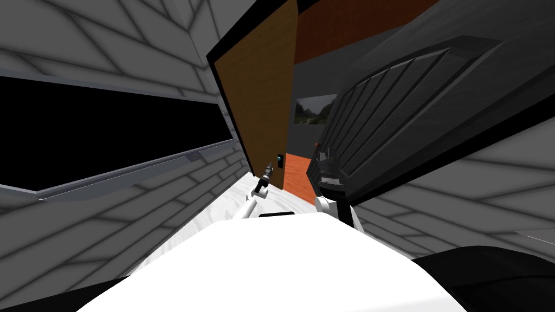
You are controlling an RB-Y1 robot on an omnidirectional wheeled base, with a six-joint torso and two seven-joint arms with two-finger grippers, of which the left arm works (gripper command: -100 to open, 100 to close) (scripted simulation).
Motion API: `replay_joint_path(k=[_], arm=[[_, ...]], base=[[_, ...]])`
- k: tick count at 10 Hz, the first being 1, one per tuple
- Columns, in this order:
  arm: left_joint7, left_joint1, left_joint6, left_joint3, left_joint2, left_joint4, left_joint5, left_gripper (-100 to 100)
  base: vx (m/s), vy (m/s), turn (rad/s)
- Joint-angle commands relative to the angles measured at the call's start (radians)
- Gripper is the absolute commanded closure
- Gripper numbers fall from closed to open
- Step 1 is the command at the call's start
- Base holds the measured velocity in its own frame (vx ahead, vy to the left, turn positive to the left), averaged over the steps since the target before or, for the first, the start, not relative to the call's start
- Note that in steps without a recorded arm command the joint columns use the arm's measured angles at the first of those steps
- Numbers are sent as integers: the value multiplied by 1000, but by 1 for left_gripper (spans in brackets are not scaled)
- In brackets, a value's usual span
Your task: Push the door open
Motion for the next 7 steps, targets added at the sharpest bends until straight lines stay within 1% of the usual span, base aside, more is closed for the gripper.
replay_joint_path(k=[1, 3, 7], arm=[[4, -24, 8, -12, -3, 39, 6, -100], [5, -51, 13, -24, -12, 88, 13, -100], [7, -95, 22, -44, -29, 166, 23, -100]], base=[[71, 80, -106], [74, 89, -92], [46, 72, -72]])
